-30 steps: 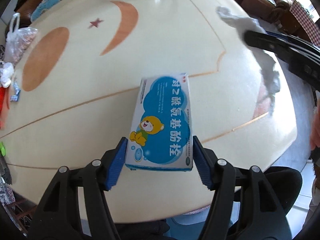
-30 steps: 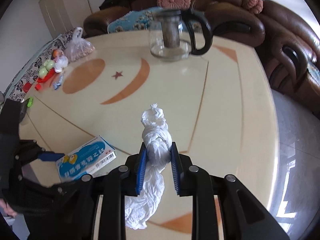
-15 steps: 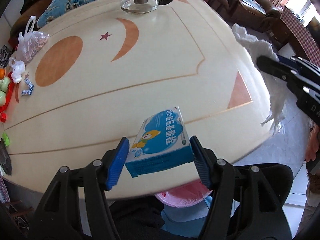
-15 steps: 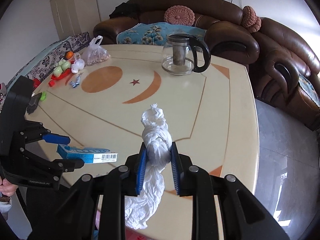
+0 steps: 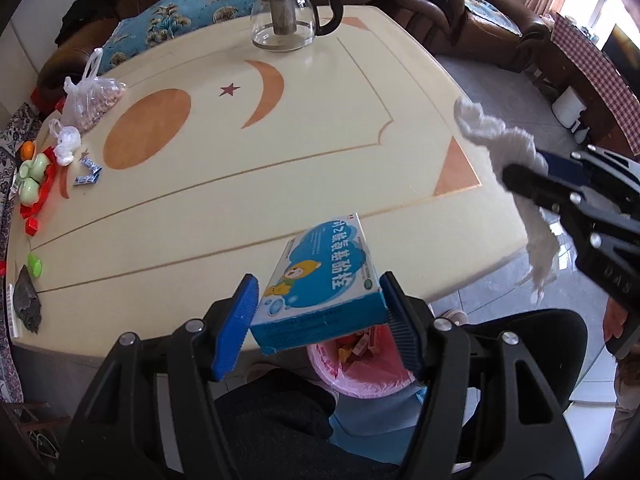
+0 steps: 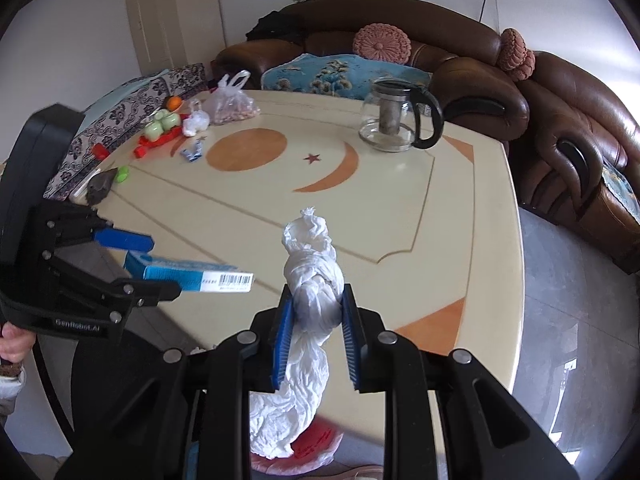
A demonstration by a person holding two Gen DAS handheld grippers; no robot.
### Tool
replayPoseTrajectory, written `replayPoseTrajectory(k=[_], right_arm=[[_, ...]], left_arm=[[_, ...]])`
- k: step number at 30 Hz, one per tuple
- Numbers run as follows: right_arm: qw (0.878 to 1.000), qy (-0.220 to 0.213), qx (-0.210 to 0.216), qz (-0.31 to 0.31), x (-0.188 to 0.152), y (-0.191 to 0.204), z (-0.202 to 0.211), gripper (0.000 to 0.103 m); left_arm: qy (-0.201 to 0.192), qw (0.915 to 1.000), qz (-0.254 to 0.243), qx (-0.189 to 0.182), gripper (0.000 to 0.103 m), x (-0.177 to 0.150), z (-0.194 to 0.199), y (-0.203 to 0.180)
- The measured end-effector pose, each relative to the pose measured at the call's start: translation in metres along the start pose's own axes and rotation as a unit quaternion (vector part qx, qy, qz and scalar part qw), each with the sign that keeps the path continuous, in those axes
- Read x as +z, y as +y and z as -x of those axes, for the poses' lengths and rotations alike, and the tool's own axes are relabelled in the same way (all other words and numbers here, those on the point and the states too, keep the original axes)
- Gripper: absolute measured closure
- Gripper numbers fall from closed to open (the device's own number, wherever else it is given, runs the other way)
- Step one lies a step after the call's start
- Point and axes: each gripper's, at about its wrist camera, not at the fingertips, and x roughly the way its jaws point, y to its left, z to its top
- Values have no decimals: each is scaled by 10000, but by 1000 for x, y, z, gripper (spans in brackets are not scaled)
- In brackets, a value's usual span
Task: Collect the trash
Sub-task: 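Carry the medicine box and tissue with both tools over the pink bin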
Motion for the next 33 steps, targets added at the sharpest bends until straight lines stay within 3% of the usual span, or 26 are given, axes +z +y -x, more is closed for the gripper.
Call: replayPoseTrajectory(k=[15,33], right_arm=[[9998,183,109,32,-68,40,17,80],[9988,470,97,-43,-140,62,-2,80]], left_arm=[[54,9999,-82,-123,41,-63,-2,-25],[307,9989,37,-353,41,-125,-44,-40]])
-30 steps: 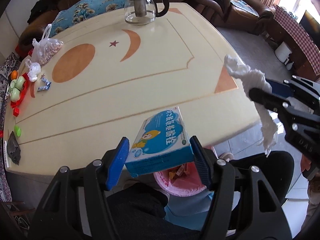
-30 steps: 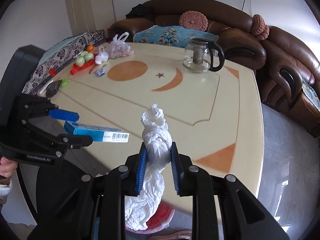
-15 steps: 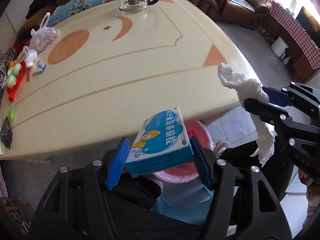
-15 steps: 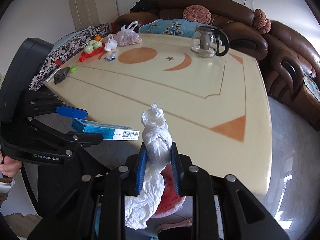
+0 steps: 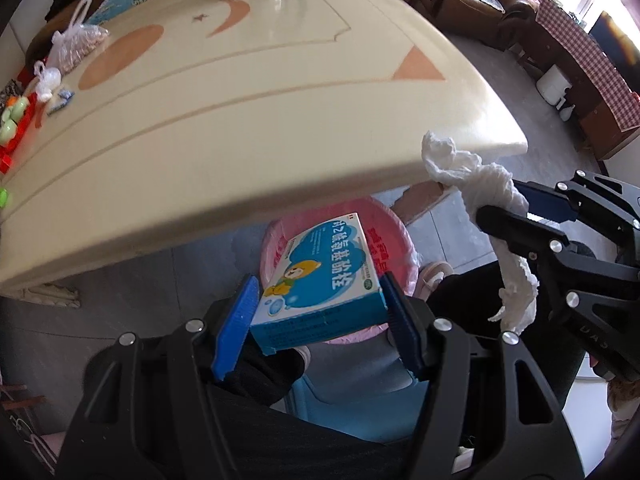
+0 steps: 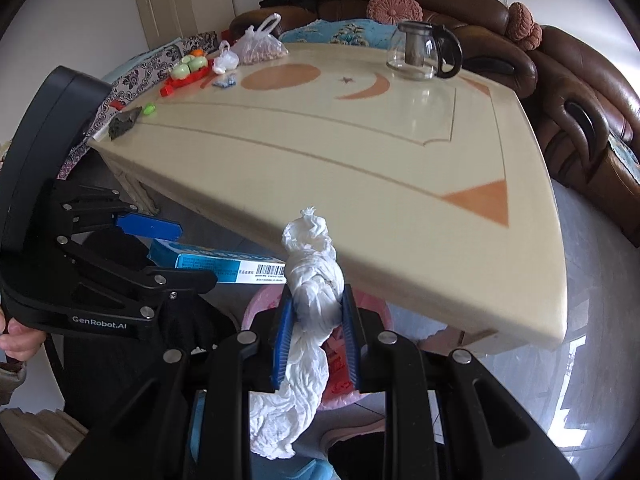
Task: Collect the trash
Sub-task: 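Carry the medicine box and tissue with both tools over the pink bin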
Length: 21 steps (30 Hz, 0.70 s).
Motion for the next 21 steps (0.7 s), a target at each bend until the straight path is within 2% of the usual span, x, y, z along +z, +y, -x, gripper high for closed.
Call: replayPoseTrajectory(k=[4,11,21], right_arm=[[9998,119,85,-116,-13,-2,-12,80],[9992,342,93,-180,-34,-1,-42,80],[9979,608,110,-186,-48,-3,-83,80]], left_arm=[[120,9998,55,-123,41,-9,-18,1],[320,9994,60,-123,41,-20,-52,0],[715,9973,1,-164,41,-25,-101,-3]])
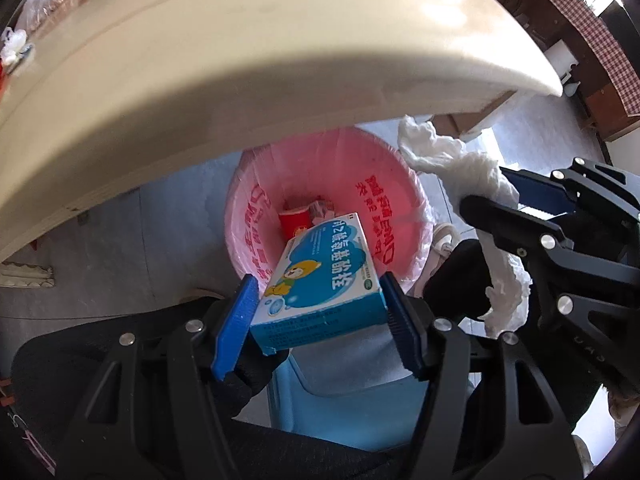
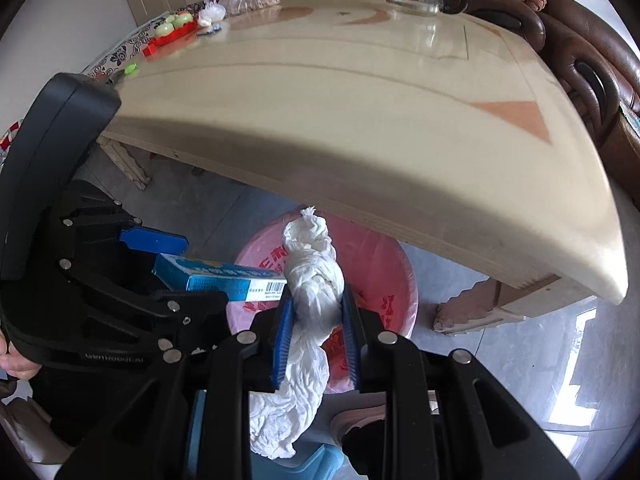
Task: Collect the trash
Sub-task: 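Carry the medicine box and tissue with both tools over the pink bin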
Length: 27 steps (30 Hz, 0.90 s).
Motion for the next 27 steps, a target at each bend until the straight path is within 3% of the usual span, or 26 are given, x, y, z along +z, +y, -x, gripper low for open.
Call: replayPoseTrajectory(k=[21,27], right_arm=[[9981,592,-95,-164,-9,-20,-80,80],[9968,747,-38,-283,-12,-23,-96,80]], left_arm=[[707,9968,212,-303,41,6,-82,18],[807,9945,354,-563,41,11,-94,25]])
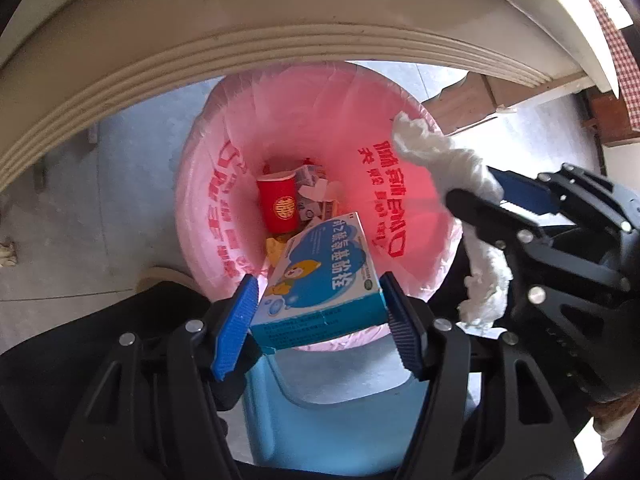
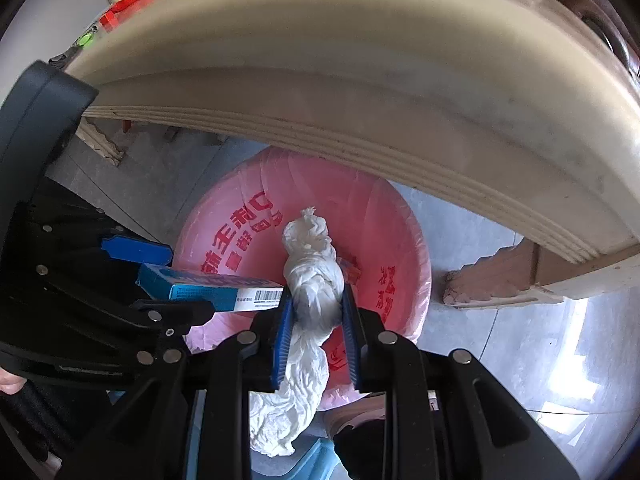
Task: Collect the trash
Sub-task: 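Open both tools to drop the medicine box and tissue into the bin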
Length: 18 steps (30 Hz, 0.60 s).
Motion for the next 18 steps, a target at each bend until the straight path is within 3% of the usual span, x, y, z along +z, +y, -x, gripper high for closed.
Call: replayPoseTrajectory(k=[3,8,18], right_arm=[[9999,79,49,-52,2,1,-6,80],[9997,191,56,-147,5,-3,-15,80],[9991,359,-1,-232,7,-11,-26,78]], left_arm=[[106,9995,104,-265,41,3,-7,5],[240,9990,256,-293,41,9,-21,10],[347,9991,225,18,41,13,-39,6]])
